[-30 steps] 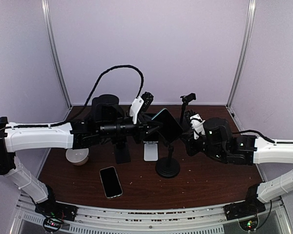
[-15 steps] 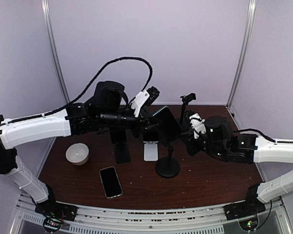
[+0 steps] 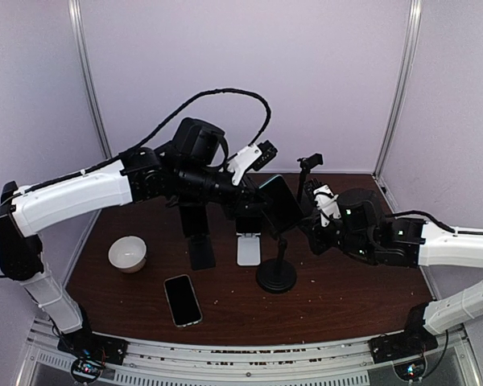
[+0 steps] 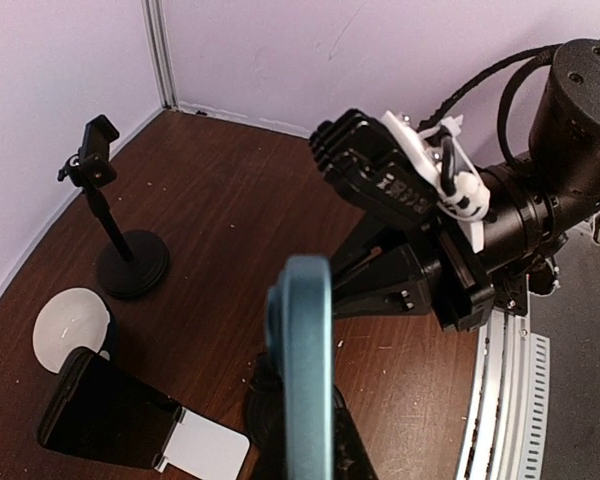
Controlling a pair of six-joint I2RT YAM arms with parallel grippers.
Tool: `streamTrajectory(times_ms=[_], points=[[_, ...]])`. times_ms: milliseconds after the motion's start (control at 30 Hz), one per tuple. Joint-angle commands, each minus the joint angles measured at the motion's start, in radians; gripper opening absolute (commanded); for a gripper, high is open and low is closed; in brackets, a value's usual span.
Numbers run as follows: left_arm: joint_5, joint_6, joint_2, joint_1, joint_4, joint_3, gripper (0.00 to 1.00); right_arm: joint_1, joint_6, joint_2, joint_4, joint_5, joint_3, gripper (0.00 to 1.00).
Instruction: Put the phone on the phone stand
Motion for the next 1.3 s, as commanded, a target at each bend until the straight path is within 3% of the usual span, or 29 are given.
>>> streamTrajectory(times_ms=[0,433,667,833,867,900,967,1200,1267], points=[[-0.042,0.042,0.034,0.001,-0.355,-0.007,0.00,-0.047,-0.006,-0.017,-0.092,0.156,-0.002,0.00],[-0.087,0.121,0.059,0.001,-0.516,0.060,0.00,-0.061,-0.050,-0.013,-0.122,0.160,0.022,0.00],[-0.072,0.128,0.050,0.001,-0.400,0.089,0.00,-0.060,-0.047,-0.004,-0.076,0.059,-0.003,0.00],[-0.087,0.157,0.078,0.001,-0.416,0.128,0.00,-0.060,-0.045,-0.043,-0.073,0.006,-0.019,0.00],[-0.091,0.164,0.079,0.001,-0.420,0.128,0.00,-0.061,-0.047,-0.047,-0.077,-0.005,-0.016,0.03],[-0.089,0.169,0.079,0.001,-0.421,0.128,0.00,-0.060,-0.049,-0.046,-0.080,-0.021,-0.009,0.14],[-0.076,0.181,0.080,0.001,-0.421,0.130,0.00,-0.062,-0.054,-0.035,-0.083,-0.045,0.003,0.26],[-0.028,0.213,0.063,0.001,-0.332,0.110,0.00,-0.060,-0.061,-0.062,-0.112,-0.083,0.022,0.44],[-0.017,0.217,0.063,0.001,-0.305,0.118,0.00,-0.060,-0.076,-0.106,-0.133,-0.108,0.010,0.53]])
